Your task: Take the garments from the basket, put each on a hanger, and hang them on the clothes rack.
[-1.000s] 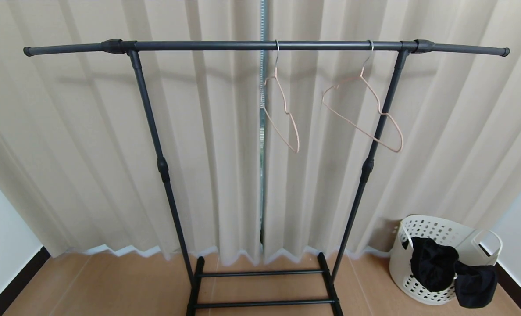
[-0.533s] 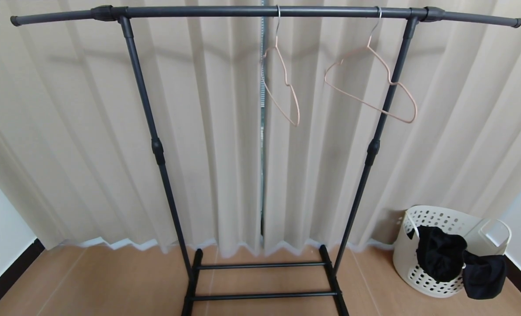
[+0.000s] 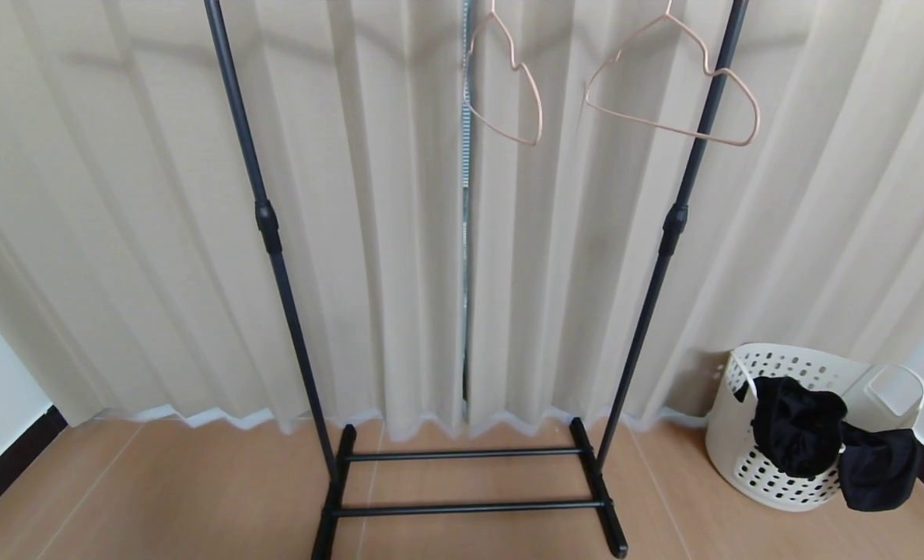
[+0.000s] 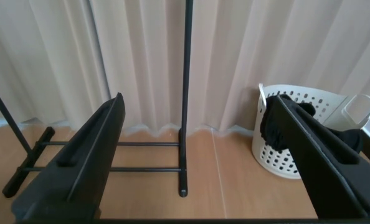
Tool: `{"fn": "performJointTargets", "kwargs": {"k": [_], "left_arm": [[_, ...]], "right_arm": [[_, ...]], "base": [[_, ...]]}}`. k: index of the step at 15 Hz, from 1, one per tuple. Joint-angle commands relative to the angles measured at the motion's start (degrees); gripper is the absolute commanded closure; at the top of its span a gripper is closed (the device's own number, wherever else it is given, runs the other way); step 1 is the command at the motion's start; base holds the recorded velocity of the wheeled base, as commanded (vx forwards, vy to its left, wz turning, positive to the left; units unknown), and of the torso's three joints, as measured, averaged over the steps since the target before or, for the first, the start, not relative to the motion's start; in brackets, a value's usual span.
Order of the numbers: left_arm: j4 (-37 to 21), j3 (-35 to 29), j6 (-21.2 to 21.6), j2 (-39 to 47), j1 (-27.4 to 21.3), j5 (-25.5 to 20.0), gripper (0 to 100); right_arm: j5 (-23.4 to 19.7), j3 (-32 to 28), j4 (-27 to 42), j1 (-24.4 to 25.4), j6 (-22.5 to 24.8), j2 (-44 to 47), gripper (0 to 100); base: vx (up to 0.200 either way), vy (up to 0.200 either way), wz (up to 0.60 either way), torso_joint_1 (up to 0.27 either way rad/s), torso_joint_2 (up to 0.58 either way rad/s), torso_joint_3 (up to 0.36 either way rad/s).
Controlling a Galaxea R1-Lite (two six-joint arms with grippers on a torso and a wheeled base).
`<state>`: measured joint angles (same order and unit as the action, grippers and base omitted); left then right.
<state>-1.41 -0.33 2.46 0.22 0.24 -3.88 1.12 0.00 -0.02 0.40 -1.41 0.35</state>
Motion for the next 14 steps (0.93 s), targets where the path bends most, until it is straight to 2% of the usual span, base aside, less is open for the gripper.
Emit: {"fn": "performJointTargets", "kwargs": {"k": [1,4,10,12,14], "left_arm": [[0.10,-0.02,0.00,0.04,0.02,0.01,0],[0.10,-0.02,0.00,0.04,0.02,0.01,0],[0.10,-0.02,0.00,0.04,-0.07,0.01,0],[0.10,-0.02,0.09,0.04,0.02,0.01,0],[0.10,-0.02,0.09,0.04,0.02,0.01,0]], "right_arm": [[0.02,0.00,-0.15,0.04,0.01,0.09,0],[0.02,0.00,-0.15,0.04,0.01,0.09,0],[0.02,0.00,-0.15,0.04,0.01,0.09,0],[0.02,0.00,-0.15,0.04,0.01,0.09,0],[0.02,0.00,-0.15,0.04,0.01,0.09,0]], "base": [[0.000,0.000,0.00,-0.036,0.31,0.261],[0.000,0.000,0.00,-0.014,0.11,0.085],[0.000,0.000,-0.60,0.003,0.07,0.062],[0.000,0.000,0.00,0.000,0.00,0.000],[0.000,-0.200,0.00,0.002,0.10,0.110]]}}
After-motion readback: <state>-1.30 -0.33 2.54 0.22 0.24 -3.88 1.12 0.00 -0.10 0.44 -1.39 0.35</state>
